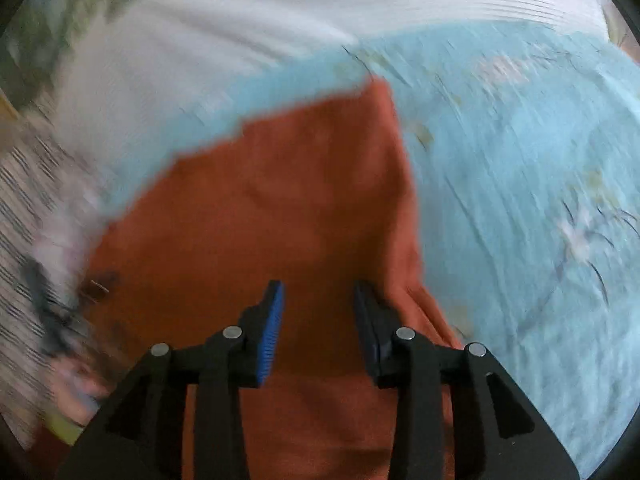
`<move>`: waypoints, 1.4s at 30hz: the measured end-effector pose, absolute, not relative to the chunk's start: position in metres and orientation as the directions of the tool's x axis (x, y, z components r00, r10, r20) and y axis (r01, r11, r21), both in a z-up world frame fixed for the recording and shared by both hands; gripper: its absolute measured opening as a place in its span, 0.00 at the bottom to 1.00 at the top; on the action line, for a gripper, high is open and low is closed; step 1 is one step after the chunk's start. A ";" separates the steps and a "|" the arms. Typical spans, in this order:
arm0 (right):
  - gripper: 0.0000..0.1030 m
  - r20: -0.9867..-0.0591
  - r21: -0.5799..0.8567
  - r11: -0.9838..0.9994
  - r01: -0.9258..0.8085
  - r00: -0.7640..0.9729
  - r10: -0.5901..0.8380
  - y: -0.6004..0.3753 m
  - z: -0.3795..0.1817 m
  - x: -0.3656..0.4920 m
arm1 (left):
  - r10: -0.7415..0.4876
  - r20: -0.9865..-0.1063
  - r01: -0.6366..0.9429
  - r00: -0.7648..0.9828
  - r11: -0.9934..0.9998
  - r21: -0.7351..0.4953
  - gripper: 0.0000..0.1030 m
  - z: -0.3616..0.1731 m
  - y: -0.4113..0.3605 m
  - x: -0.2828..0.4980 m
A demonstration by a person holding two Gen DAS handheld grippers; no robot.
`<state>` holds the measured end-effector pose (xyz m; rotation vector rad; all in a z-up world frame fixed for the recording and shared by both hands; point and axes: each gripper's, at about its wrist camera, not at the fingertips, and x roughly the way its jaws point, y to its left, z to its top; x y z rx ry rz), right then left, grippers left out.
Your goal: Fold small clothes
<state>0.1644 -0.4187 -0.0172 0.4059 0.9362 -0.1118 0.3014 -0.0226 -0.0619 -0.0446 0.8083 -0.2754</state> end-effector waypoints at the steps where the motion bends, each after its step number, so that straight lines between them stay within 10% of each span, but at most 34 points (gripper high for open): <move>1: 0.27 -0.800 0.282 0.919 0.275 0.597 0.067 -0.423 -0.022 0.159 | -0.259 -0.709 0.225 0.656 0.964 -0.144 0.10 -0.062 -0.021 0.301; 7: 0.51 -0.739 0.345 0.881 0.325 0.672 0.041 -0.428 0.006 0.133 | -0.245 -0.704 0.196 0.666 0.969 -0.152 0.15 -0.049 0.012 0.281; 11: 0.57 -0.708 0.407 0.877 0.257 0.695 0.125 -0.402 0.014 0.119 | -0.195 -0.673 0.142 0.713 0.981 -0.134 0.51 -0.032 0.046 0.267; 15: 0.58 -0.695 0.464 0.865 0.192 0.684 0.221 -0.367 0.009 0.113 | -0.097 -0.661 0.062 0.744 0.995 -0.077 0.66 -0.020 0.073 0.275; 29: 0.67 -0.690 0.532 0.831 0.164 0.653 0.312 -0.334 -0.002 0.115 | 0.229 -0.715 0.054 0.661 0.935 0.349 0.81 -0.063 0.070 0.371; 31: 0.67 -0.688 0.534 0.830 0.161 0.654 0.315 -0.334 -0.001 0.115 | 0.225 -0.727 0.052 0.648 0.940 0.338 0.79 -0.070 0.077 0.379; 35: 0.67 -0.685 0.538 0.829 0.154 0.653 0.323 -0.329 -0.002 0.114 | 0.143 -0.773 0.037 0.618 0.977 0.211 0.07 -0.064 0.094 0.385; 42: 0.67 -0.666 0.552 0.823 0.133 0.664 0.339 -0.323 0.000 0.106 | -0.125 -0.724 0.064 0.678 0.992 -0.111 0.05 -0.013 0.096 0.347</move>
